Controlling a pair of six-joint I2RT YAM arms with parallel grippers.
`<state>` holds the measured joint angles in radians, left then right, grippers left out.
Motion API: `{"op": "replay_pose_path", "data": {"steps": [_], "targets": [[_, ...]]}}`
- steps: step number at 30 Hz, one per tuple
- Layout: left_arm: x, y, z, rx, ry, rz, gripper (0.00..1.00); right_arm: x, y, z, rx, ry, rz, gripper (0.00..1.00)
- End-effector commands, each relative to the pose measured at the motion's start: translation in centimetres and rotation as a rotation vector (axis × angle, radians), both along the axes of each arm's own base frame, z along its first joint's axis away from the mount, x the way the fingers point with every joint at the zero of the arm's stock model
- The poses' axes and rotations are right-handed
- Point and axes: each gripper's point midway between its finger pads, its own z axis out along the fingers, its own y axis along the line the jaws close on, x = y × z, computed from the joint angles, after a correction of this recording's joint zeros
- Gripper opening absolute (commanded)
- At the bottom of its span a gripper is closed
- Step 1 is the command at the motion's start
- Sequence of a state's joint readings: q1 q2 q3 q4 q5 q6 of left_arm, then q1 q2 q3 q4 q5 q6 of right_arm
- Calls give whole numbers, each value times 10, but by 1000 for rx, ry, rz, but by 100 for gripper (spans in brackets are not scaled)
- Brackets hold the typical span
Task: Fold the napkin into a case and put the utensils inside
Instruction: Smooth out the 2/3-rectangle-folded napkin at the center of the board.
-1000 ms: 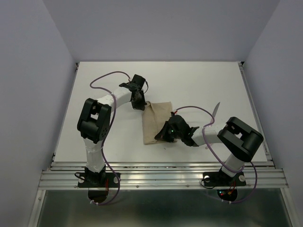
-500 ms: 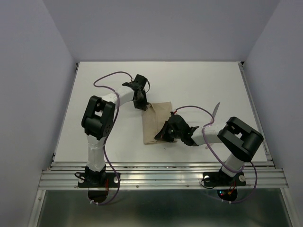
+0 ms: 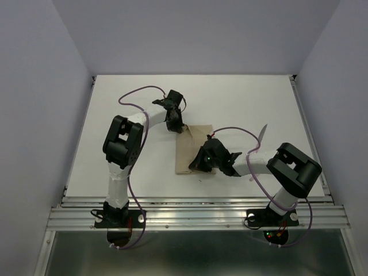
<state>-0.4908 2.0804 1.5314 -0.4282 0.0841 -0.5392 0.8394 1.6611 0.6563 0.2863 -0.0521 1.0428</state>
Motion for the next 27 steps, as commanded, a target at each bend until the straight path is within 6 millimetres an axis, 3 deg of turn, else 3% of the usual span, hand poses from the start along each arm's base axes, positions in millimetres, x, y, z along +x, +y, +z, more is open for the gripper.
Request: {"op": "replay_pose_path", "data": {"steps": [1, 10, 14, 15, 17, 21, 27], "targets": [[-4, -9, 0, -13, -2, -23, 0, 21, -11, 28, -57, -114, -71, 17], [-8, -15, -4, -16, 3, -40, 0, 78, -11, 71, -74, -227, -136, 24], [-8, -15, -2, -15, -3, -43, 0, 107, -11, 75, -81, -242, -147, 22], [-7, -14, -1, -12, -6, -41, 0, 114, -13, 68, -83, -223, -146, 20], [-8, -14, 0, -9, -6, -41, 0, 128, -10, 73, -71, -231, -141, 17], [-7, -14, 2, -8, -8, -42, 0, 149, -10, 65, -69, -216, -129, 13], [-7, -12, 2, 1, -6, -42, 0, 162, -7, 58, -52, -197, -109, 10]]}}
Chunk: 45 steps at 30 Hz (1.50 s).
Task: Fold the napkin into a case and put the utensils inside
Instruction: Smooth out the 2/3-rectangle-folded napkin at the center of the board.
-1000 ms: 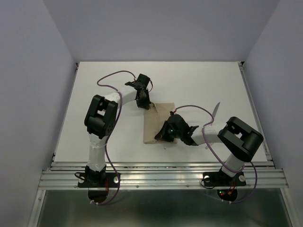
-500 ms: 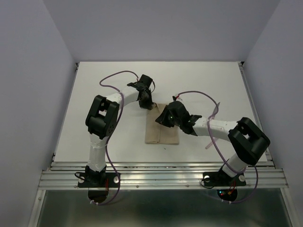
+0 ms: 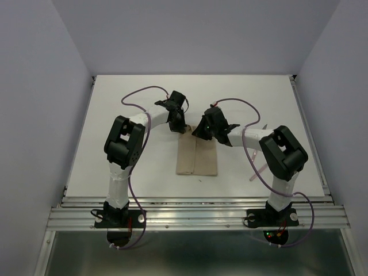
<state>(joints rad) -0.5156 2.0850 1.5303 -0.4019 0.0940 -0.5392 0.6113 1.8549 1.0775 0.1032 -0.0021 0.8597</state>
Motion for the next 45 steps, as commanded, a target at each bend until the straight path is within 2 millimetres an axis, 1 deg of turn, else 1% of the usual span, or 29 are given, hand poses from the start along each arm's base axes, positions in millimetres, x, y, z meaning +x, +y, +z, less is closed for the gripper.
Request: {"op": "replay_pose_path", "data": {"steps": [1, 2, 5, 6, 14, 18, 22, 28, 29, 32, 33, 36, 40, 43, 45], "targets": [[-5, 2, 2, 19, 7, -13, 0, 14, 14, 20, 37, -48, 50, 9], [-5, 2, 2, 20, 7, -12, 0, 17, 11, 18, 35, -45, 44, 9], [-4, 1, 3, 18, 6, -13, 0, 21, 13, 20, 37, -51, 47, 9], [-5, 1, 3, 17, 7, -13, 0, 24, 10, 18, 35, -47, 38, 9], [-3, 1, 4, 18, 6, -13, 0, 29, 16, 20, 45, -48, 49, 8], [-3, 1, 4, 18, 6, -13, 0, 30, 17, 15, 39, -37, 47, 8], [-4, 0, 5, 15, 7, -14, 0, 34, 20, 19, 40, -42, 52, 8], [-4, 0, 5, 15, 6, -14, 0, 40, 10, 13, -16, -47, 11, 8], [-4, 1, 6, 16, 5, -13, 0, 43, 5, 12, -20, -46, -1, 8], [-5, 0, 7, 12, 4, -16, 0, 45, 0, 3, -32, -32, -8, 8], [-5, 1, 8, 10, 3, -15, 0, 48, -5, 2, -35, -30, -18, 8], [-5, 0, 13, 6, -7, -17, 0, 47, -5, -3, -44, -25, -14, 8], [-5, 0, 17, 2, -14, -19, 0, 54, -13, -7, -66, -32, -39, 7], [-5, 0, 20, 1, -17, -21, 0, 53, -15, -10, -79, -31, -41, 8], [-5, 0, 26, -5, -26, -23, 0, 54, -16, -13, -89, -32, -42, 7]]}}
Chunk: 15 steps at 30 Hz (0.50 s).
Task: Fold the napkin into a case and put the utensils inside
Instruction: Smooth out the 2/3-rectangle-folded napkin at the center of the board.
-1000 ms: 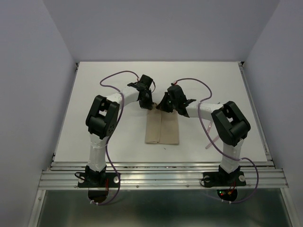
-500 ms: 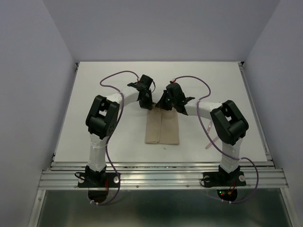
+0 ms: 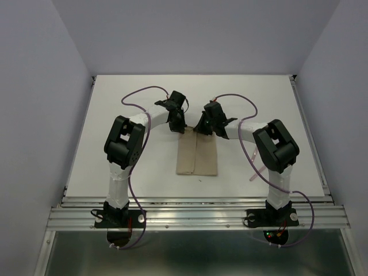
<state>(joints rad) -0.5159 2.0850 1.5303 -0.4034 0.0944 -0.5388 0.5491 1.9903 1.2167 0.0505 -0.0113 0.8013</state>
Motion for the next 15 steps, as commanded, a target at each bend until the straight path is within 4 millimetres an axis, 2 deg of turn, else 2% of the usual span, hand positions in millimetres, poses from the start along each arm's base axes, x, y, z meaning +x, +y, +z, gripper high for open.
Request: {"op": "replay_pose_path", "data": {"steps": [1, 9, 13, 15], "targets": [[-5, -1, 28, -6, -31, -23, 0, 15, -5, 7, -34, -50, -23, 7], [-4, -5, 66, -51, -87, -48, 0, 13, -10, -8, -53, -27, -13, 7], [2, -8, 78, -58, -112, -56, 10, 13, -9, -6, -54, -33, -4, 7], [5, -7, 78, -46, -112, -55, 11, 13, -8, -5, -50, -32, 3, 7]]}}
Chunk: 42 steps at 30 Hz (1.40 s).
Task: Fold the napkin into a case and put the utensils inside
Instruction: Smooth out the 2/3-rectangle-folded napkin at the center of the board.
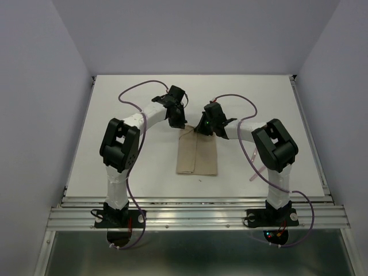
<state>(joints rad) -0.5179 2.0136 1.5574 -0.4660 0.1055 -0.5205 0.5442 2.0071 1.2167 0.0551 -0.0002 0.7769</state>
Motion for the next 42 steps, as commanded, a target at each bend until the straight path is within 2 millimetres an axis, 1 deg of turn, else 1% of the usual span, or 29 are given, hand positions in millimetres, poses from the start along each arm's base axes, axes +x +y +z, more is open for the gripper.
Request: {"op": "replay_pose_path", "data": {"steps": [1, 3, 4, 7, 9, 12, 14, 16, 17, 18, 22, 23, 26, 27, 29, 30, 33, 35, 39, 42], "targets": [[10, -7, 39, -17, -76, -29, 11, 10, -3, 3, -22, -29, 3, 7], [12, -6, 34, -5, -72, -26, 10, 9, -3, 5, -20, -30, 6, 7], [14, -6, 33, 1, -77, -21, 6, 10, -3, 6, -19, -33, 6, 7], [19, -7, 26, 12, -67, -20, 1, 9, -3, 6, -19, -33, 8, 7], [20, -8, 17, 18, -51, -22, 1, 8, -4, 7, -19, -33, 8, 7], [21, -14, 9, -1, -38, -32, 0, 8, -4, 6, -22, -33, 10, 7], [23, -19, 8, -24, -44, -39, 0, 8, -4, 5, -23, -34, 12, 7], [21, -23, -1, -43, -26, -47, 0, 8, -4, 5, -24, -33, 12, 7], [23, -26, -2, -51, -33, -49, 0, 9, -4, 4, -26, -32, 13, 7], [23, -26, -10, -48, -19, -49, 0, 5, 0, 3, -10, -20, 36, 7], [23, -26, -23, -39, -6, -41, 0, 3, 2, 3, -9, -20, 55, 7], [23, -27, -24, -45, -7, -40, 0, 3, 2, 4, -11, -21, 63, 7], [20, -28, -17, -62, -18, -41, 0, 1, 1, 2, -22, -19, 70, 7], [21, -28, -7, -73, -40, -39, 0, 1, 1, 3, -21, -21, 73, 7], [23, -27, 3, -81, -67, -32, 0, 1, 1, 3, -25, -21, 73, 7], [24, -28, 14, -93, -88, -31, 0, 1, 1, 3, -25, -19, 75, 7], [27, -28, 25, -103, -118, -26, 0, 1, 2, 4, -21, -21, 77, 7], [28, -30, 26, -107, -116, -34, 0, 2, 2, 8, -19, -28, 76, 7], [25, -34, 12, -104, -79, -54, 0, 3, 2, 10, -18, -31, 74, 7], [24, -40, 7, -115, -69, -65, 0, 3, 3, 11, -17, -31, 76, 7]]}}
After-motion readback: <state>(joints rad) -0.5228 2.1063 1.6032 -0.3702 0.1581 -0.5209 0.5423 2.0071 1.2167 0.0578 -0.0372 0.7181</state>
